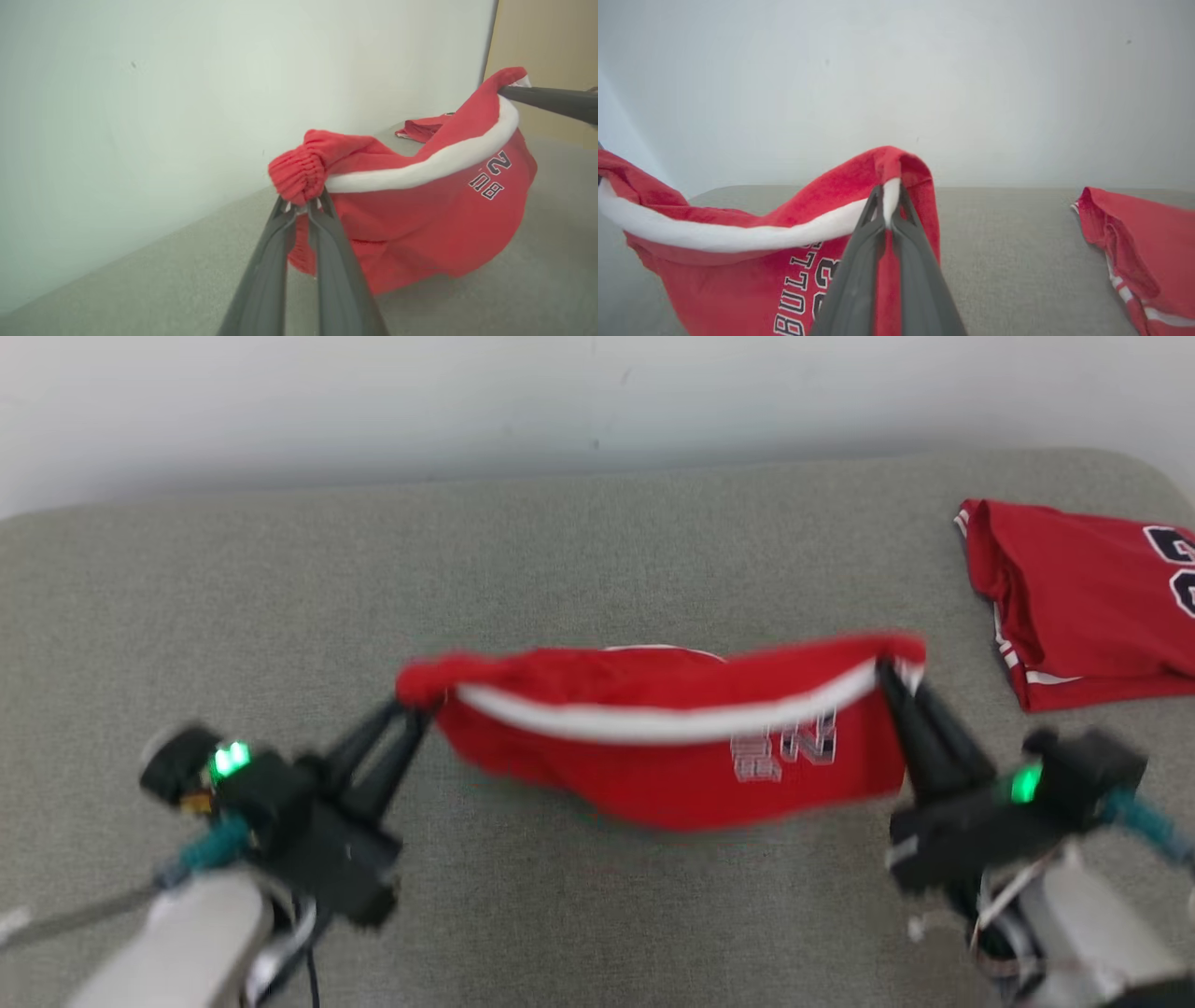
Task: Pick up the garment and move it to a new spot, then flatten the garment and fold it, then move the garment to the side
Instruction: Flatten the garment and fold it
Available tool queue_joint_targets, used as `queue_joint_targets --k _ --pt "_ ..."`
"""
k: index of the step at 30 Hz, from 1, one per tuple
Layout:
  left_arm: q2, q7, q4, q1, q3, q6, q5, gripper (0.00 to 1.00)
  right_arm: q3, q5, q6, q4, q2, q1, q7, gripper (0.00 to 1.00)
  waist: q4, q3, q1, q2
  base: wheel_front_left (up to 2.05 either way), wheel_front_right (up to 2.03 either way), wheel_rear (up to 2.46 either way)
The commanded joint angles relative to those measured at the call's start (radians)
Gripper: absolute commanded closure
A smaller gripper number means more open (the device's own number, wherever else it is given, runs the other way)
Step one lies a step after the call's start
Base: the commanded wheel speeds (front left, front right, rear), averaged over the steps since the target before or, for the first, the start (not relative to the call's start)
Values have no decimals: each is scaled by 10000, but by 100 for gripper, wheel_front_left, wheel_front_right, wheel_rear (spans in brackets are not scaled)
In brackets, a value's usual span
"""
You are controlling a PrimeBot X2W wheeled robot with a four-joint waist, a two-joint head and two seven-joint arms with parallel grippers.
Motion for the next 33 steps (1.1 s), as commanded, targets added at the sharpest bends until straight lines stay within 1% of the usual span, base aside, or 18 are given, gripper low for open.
queue_joint_targets --k 1,2,6,11,16,17,21,26,29,33 --pt "34 -16 18 -648 -64 25 -316 100 2 216 -28 67 -76 -593 146 100 6 320 -1 -1 0 0 0" --pt "221 246 141 -1824 -311 25 -711 100 -57 503 -28 191 -132 -1623 386 100 17 707 -1 -1 0 0 0" --pt "413 976 422 -4557 -794 25 -1706 100 -229 1118 -28 693 -105 -4046 1241 100 35 1823 -1 -1 0 0 0" --pt "288 1678 1247 -7965 -1003 25 -3028 100 -509 1569 -28 1580 77 -7527 2224 100 -17 3283 -1 -1 0 0 0" --pt "91 1828 2285 -10809 -1304 25 -3578 100 -822 1563 -28 2660 184 -10745 2798 100 -11 4380 -1 -1 0 0 0" --pt "91 1828 2285 -10809 -1304 25 -3578 100 -822 1563 -28 2660 184 -10745 2798 100 -11 4380 -1 -1 0 0 0" --pt "-72 1815 3213 -12634 -1537 25 -3843 100 -977 1212 -28 3698 290 -12955 3009 100 2 4939 -1 -1 0 0 0" --pt "-212 1840 4078 -14365 -1992 25 -4051 100 -964 875 -28 4877 595 -14842 2905 100 -102 5365 -1 -1 0 0 0" --pt "-160 1785 4399 -15086 -2307 26 -4213 100 -840 721 -28 5424 685 -15532 2835 100 -109 5579 -1 -1 0 0 0" --pt "-130 1686 5007 -15594 -2686 25 -4420 100 -713 620 -28 6094 814 -16020 2625 100 -130 5764 -1 -1 0 0 0"
